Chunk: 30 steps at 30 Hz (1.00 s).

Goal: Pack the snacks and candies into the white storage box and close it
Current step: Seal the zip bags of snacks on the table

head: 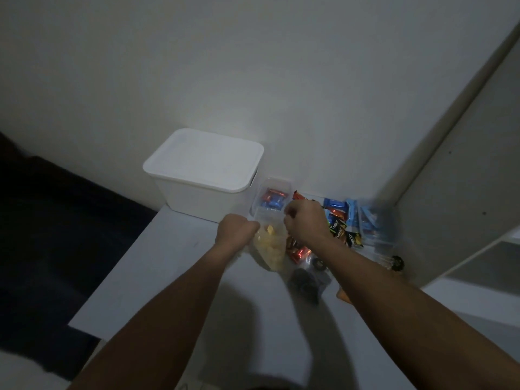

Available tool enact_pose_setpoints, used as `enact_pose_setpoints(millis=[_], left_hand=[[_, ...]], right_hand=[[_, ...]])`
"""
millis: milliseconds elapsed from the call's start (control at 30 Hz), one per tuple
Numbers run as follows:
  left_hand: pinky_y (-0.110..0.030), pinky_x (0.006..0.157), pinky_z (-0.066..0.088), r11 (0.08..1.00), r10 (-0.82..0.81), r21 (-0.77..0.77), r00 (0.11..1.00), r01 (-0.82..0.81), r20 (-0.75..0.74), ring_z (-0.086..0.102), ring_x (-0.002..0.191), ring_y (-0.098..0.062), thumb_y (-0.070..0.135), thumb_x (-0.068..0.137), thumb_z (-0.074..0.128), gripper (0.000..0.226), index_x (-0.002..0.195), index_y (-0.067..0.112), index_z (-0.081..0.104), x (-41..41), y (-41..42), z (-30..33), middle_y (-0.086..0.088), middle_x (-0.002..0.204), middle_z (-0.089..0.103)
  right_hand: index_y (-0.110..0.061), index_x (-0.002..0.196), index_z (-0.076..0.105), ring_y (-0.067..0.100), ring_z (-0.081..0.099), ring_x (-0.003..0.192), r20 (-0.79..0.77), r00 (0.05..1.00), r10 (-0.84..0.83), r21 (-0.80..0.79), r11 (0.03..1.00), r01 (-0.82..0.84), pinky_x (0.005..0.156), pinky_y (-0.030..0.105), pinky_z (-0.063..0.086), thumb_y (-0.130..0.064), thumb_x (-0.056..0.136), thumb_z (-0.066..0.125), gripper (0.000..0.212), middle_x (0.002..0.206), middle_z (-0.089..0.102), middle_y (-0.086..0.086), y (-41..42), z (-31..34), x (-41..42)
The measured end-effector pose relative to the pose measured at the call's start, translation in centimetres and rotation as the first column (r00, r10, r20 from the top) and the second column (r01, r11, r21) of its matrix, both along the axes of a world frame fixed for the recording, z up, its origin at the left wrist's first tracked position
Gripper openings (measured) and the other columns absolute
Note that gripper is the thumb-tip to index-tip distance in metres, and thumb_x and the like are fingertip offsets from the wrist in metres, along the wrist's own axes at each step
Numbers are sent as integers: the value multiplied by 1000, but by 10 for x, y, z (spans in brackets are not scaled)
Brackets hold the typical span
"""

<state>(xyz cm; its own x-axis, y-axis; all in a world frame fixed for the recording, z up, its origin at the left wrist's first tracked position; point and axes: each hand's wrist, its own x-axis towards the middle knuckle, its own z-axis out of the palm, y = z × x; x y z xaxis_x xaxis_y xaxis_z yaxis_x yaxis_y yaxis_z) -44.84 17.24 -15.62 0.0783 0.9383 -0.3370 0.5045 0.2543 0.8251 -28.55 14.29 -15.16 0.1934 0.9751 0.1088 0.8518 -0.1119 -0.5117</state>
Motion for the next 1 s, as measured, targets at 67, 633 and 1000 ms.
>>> enact_pose_setpoints(millis=[67,633,1000], left_hand=[[-32,55,52,999,-38,-6,999,38,-11,61,54,-29,20,58,58,16,53,6,64,5,-1,5,-13,57,64],[-10,59,48,984,-11,174,962,-38,273,59,76,-14,-9,79,64,23,101,-2,67,7,31,21,-9,90,65],[-4,59,47,941,-48,331,945,-66,325,62,69,-8,-2,75,75,10,79,5,70,15,48,37,-3,74,67]], right_hand=[[-7,100,74,13,66,80,-7,1000,18,18,1000,-18,81,28,56,-10,88,64,15,94,74,7,2,4,0],[-11,99,77,12,62,85,-36,982,185,-20,982,-186,79,19,43,-6,87,66,17,99,75,5,27,45,18],[-11,92,75,15,59,71,-112,970,216,-23,975,-220,63,23,43,-20,80,77,15,80,69,4,37,60,30]])
